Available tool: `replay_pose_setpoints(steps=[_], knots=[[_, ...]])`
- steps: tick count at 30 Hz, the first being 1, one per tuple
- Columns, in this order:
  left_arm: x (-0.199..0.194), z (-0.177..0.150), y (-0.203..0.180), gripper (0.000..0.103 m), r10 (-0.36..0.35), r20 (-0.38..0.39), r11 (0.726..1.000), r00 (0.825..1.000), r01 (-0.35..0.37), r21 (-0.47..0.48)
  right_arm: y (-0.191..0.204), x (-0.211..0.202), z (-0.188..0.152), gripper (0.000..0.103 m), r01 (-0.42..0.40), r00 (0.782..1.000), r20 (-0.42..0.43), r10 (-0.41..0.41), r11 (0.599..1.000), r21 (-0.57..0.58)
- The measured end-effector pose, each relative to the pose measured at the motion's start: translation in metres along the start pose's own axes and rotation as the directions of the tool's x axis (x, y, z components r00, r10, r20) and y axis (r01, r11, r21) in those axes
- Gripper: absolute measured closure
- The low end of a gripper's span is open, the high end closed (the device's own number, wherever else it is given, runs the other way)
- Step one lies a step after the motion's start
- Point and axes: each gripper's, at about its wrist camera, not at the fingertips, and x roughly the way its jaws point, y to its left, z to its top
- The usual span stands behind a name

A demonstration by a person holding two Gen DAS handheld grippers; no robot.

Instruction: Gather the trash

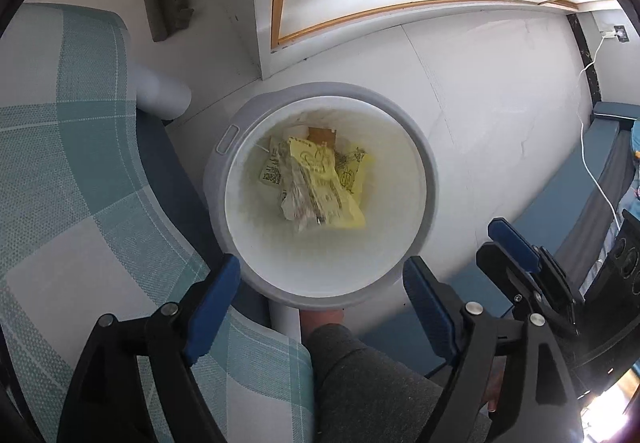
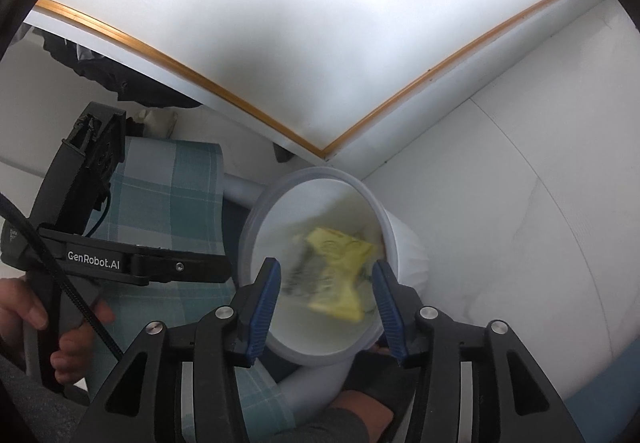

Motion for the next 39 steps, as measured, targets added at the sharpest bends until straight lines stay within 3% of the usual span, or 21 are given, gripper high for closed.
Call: replay_pose_setpoints(steps=[6,10,14,17,20,24,28,39], knots=[[-0.029,-0.018,-0.004,0.022,0.084,0.124,0.996,0.989,-0.088,0.029,0.011,-0.015,0.006,0.049,0.008,1.000,-0.010,-0.008,1.000,-0.004],[-0.061,-0.035,-0.007,0.022,0.109,0.260,0.992,0.959,-0.123,0.037,0.024,-0.031,0.009,0.043,0.014,1.000,-0.016,-0.015,0.999,-0.030],[-0.087,-0.049,-0.010,0.022,0.116,0.348,0.990,0.930,-0.137,0.036,0.039,-0.052,0.012,0.034,0.024,1.000,0.007,-0.024,0.998,-0.053],[-0.108,-0.059,-0.012,0.022,0.133,0.421,0.987,0.897,-0.160,0.029,0.052,-0.063,0.012,0.031,0.047,0.999,0.011,-0.046,0.996,-0.078],[-0.113,-0.065,-0.012,0.022,0.102,0.430,0.991,0.897,-0.130,0.036,0.059,-0.069,0.013,0.025,0.052,0.999,0.008,-0.051,0.995,-0.082],[-0.120,-0.074,-0.013,0.022,0.109,0.463,0.989,0.879,-0.141,0.036,0.067,-0.079,0.011,0.021,0.052,0.999,0.016,-0.051,0.994,-0.096],[-0.124,-0.079,-0.010,0.022,0.171,0.478,0.981,0.862,-0.194,-0.002,0.072,-0.083,0.009,0.020,0.056,0.998,0.015,-0.055,0.993,-0.106],[-0.133,-0.086,-0.005,0.022,0.159,0.478,0.986,0.864,-0.167,-0.025,0.078,-0.089,0.010,0.018,0.066,0.997,0.036,-0.062,0.992,-0.108]])
